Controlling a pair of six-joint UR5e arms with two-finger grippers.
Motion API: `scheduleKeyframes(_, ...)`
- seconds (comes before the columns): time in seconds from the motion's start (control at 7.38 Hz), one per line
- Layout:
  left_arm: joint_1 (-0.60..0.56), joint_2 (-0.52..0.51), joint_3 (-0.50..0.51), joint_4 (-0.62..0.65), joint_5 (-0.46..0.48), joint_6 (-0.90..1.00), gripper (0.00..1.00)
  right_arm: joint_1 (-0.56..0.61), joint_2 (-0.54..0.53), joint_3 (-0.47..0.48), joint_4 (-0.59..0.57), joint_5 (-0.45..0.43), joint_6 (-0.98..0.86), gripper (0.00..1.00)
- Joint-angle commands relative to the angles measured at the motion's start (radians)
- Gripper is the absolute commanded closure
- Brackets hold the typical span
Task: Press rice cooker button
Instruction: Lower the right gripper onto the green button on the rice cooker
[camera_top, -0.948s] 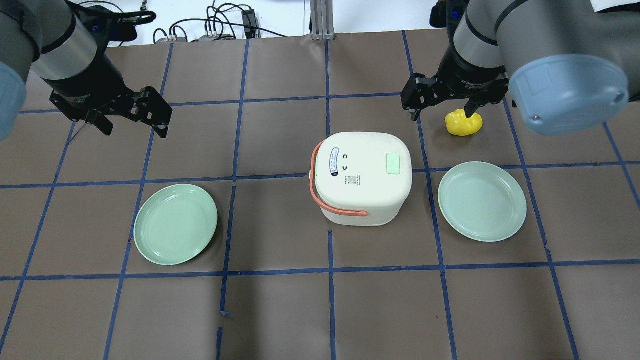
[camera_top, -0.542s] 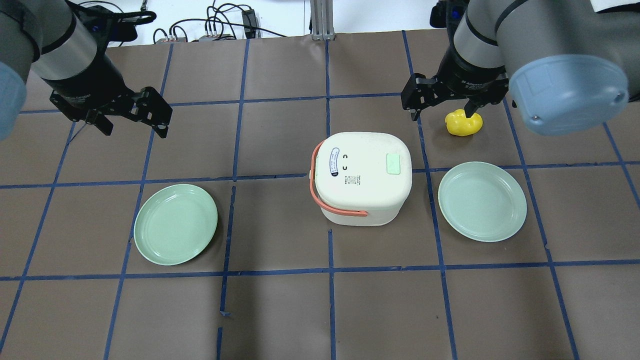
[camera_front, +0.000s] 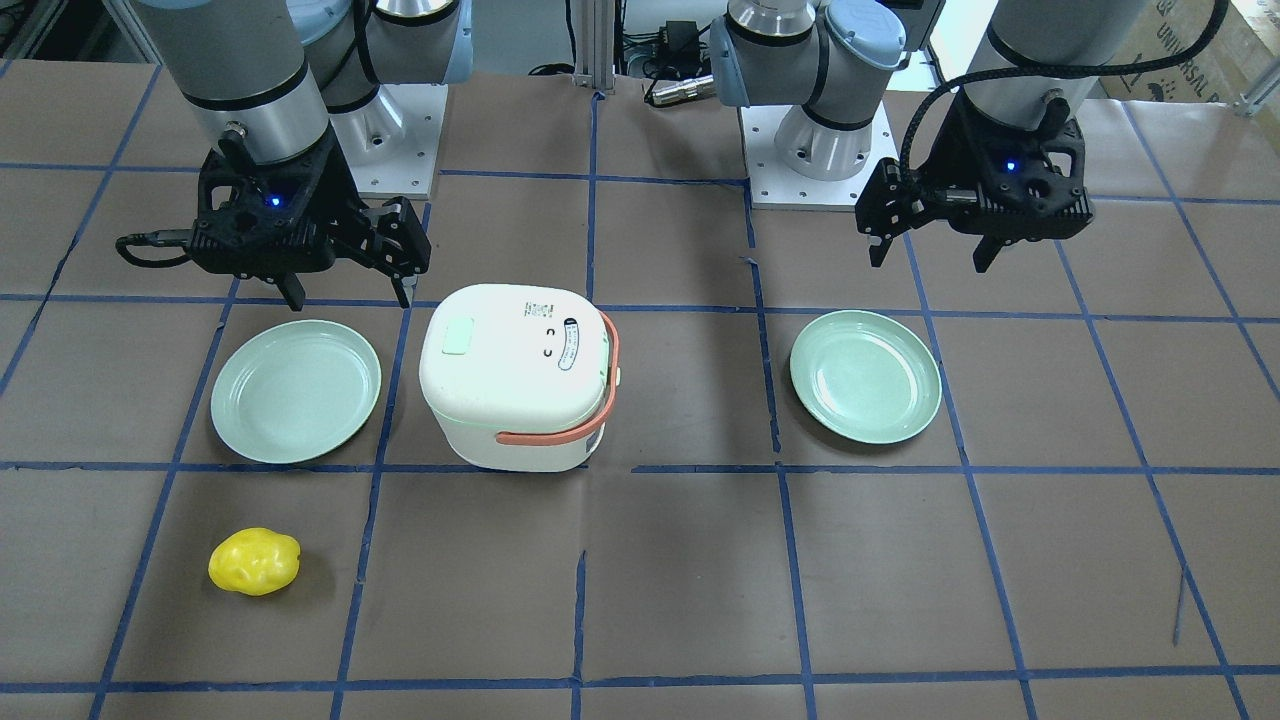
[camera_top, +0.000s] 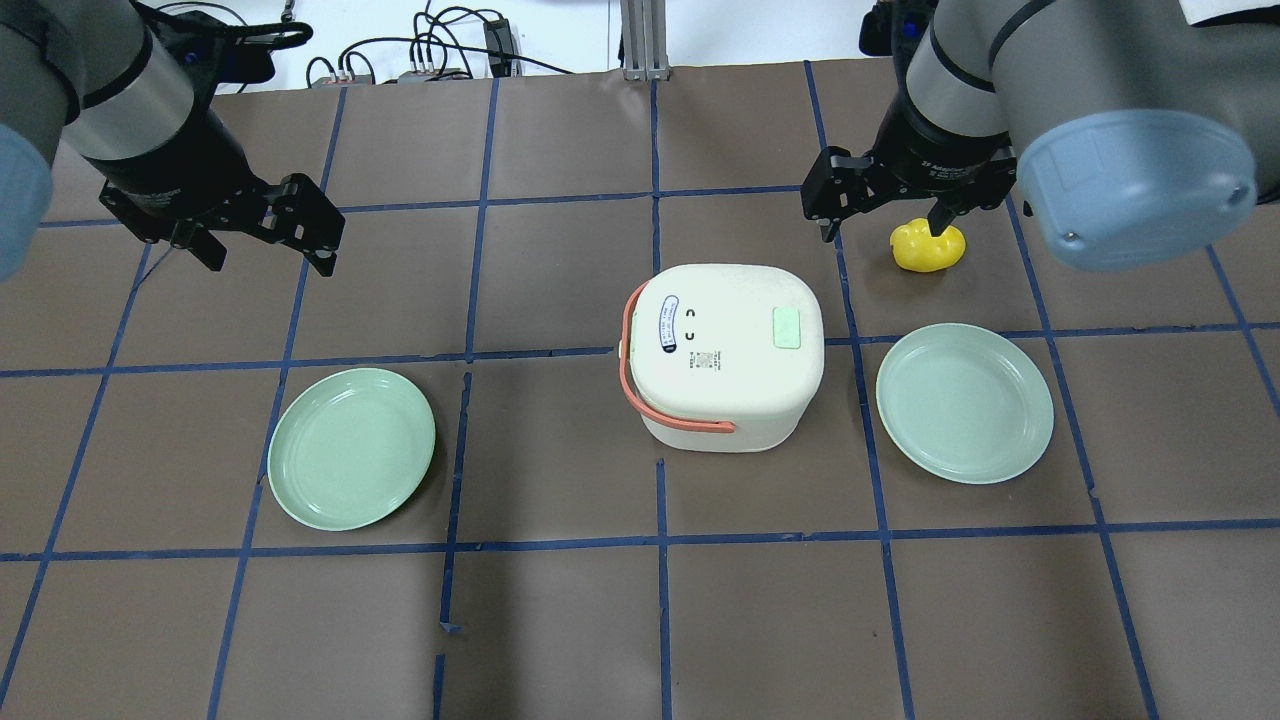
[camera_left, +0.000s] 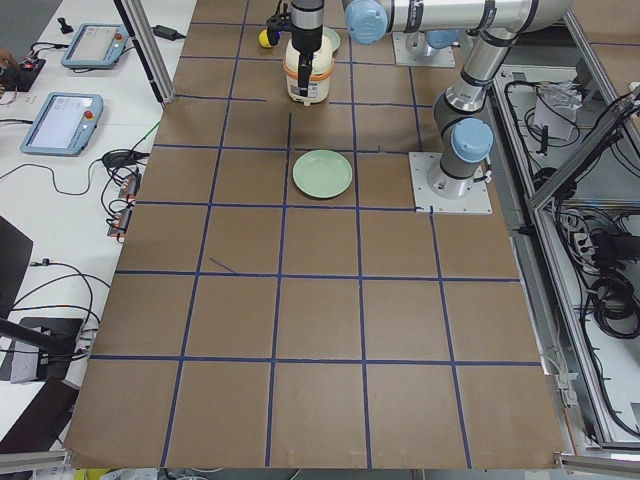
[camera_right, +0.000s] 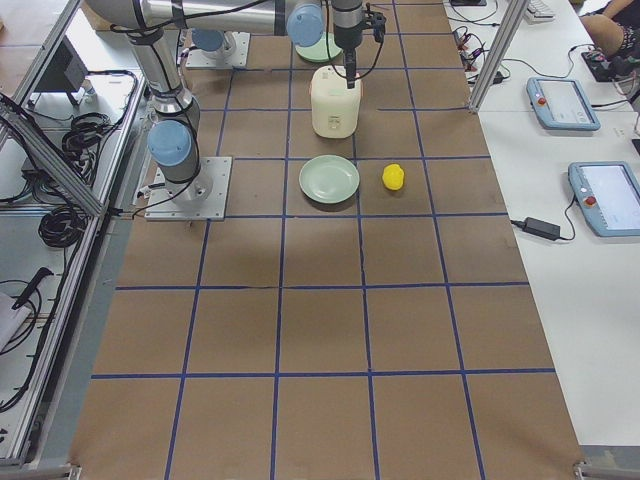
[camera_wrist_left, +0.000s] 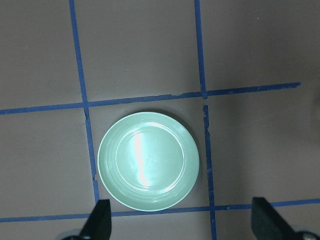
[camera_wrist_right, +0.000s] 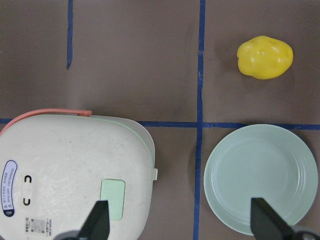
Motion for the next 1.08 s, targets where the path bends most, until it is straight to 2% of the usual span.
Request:
scheduleKeyframes(0.0, 0.000, 0.000, 0.000, 0.000, 0.000, -0.001, 0.00, 0.002, -0.002, 0.003, 0.000, 0.002, 0.005, 0.00)
scheduleKeyframes(0.27, 0.000, 0.000, 0.000, 0.000, 0.000, 0.000, 0.00, 0.009, -0.003, 0.024, -0.002, 0.005, 0.034, 0.02)
scheduleKeyframes(0.41, 0.000, 0.000, 0.000, 0.000, 0.000, -0.001, 0.00, 0.031, -0.011, 0.063, -0.023, 0.003, 0.083, 0.07)
scheduleKeyframes(0.54, 0.000, 0.000, 0.000, 0.000, 0.000, 0.000, 0.00, 0.060, -0.012, 0.095, -0.043, 0.005, 0.099, 0.30)
scheduleKeyframes(0.68, 0.000, 0.000, 0.000, 0.000, 0.000, -0.001, 0.00, 0.083, -0.005, 0.103, -0.067, 0.015, 0.143, 0.60)
scheduleKeyframes(0.81, 0.000, 0.000, 0.000, 0.000, 0.000, 0.000, 0.00, 0.091, -0.002, 0.103, -0.071, 0.040, 0.149, 0.75)
scheduleKeyframes(0.95, 0.000, 0.000, 0.000, 0.000, 0.000, 0.000, 0.00, 0.091, 0.015, 0.103, -0.071, 0.043, 0.130, 0.85)
